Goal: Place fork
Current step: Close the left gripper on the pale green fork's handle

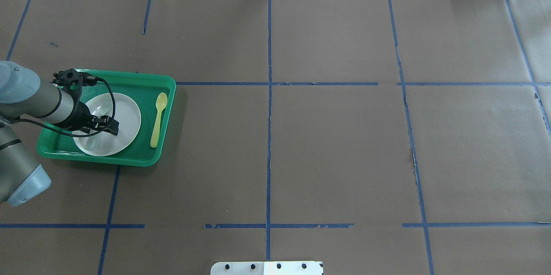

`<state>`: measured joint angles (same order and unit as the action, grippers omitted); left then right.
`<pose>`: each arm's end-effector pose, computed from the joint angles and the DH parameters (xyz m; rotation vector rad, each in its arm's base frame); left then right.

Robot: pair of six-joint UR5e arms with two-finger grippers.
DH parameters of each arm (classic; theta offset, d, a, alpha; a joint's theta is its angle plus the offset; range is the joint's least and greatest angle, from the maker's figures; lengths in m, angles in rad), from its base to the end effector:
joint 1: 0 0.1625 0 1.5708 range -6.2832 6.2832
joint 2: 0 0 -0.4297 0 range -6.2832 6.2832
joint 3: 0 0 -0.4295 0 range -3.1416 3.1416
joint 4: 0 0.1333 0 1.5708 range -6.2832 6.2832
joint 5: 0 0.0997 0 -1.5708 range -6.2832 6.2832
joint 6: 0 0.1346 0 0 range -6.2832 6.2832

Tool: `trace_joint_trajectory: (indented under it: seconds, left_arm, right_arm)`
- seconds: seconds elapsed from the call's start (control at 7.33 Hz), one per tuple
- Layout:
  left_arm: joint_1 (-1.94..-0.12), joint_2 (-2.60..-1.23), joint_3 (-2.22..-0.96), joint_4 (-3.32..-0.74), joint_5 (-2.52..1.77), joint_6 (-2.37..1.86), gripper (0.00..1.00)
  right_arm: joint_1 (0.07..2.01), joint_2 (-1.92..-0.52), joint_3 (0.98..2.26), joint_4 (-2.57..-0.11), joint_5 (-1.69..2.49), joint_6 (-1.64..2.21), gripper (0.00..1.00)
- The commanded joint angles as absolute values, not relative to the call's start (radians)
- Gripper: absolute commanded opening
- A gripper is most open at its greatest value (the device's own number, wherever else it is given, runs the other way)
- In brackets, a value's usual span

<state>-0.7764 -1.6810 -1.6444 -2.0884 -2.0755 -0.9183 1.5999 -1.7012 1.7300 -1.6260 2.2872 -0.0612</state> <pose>0.3958 -0.4843 0.5368 0.0841 0.8343 0.0604 0.0586 -0.4689 0.6803 0.0071 -0.7168 -0.0213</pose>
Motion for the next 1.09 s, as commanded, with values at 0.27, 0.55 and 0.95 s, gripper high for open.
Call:
trace_joint_trajectory:
  seconds: [0.27,0.55,0.95]
  left_arm:
    - [-0.785,-1.675,-1.654,-2.088,-2.075,-0.887,0.34]
    - [-0.793,-1.671,-1.666,-2.088,-2.075,-0.887,0.03]
    - [-0.876,-1.622,-1.742,-2.085,-2.089,-0.881,0.0]
  right_arm:
    - [1.6,-1.701,1.73,-1.626,2.287,-0.06,1.0]
    - [1.6,-1.701,1.73,-1.626,2.287,-0.06,1.0]
    - [1.6,-1.701,1.73,-1.626,2.287,-0.06,1.0]
